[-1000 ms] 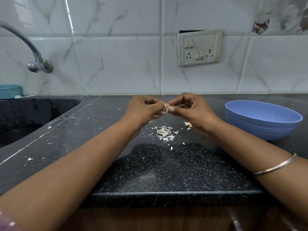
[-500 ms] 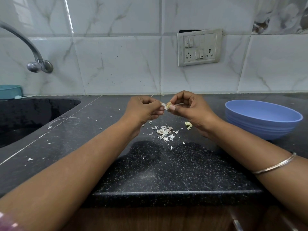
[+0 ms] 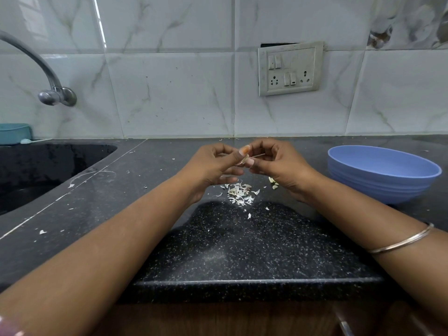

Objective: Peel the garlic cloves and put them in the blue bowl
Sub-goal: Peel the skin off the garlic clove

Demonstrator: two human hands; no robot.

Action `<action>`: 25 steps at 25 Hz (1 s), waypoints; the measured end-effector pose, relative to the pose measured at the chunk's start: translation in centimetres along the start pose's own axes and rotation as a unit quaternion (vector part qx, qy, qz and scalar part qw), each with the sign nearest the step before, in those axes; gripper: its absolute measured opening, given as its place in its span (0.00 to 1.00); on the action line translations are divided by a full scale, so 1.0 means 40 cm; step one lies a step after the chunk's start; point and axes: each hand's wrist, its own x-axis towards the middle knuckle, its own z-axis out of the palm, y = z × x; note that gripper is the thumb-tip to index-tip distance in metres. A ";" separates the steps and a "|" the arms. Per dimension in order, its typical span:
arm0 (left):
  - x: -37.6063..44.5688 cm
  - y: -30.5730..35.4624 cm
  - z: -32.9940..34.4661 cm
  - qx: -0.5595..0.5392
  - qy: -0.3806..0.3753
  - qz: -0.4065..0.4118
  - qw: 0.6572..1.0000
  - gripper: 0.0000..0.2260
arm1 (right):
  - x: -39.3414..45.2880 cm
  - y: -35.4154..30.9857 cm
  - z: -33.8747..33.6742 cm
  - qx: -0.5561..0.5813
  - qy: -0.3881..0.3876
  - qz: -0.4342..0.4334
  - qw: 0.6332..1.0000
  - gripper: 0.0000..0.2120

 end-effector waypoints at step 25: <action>0.011 -0.002 -0.017 -0.004 0.022 0.056 0.998 0.03 | -0.009 -0.009 -0.002 0.018 0.006 0.041 0.999 0.08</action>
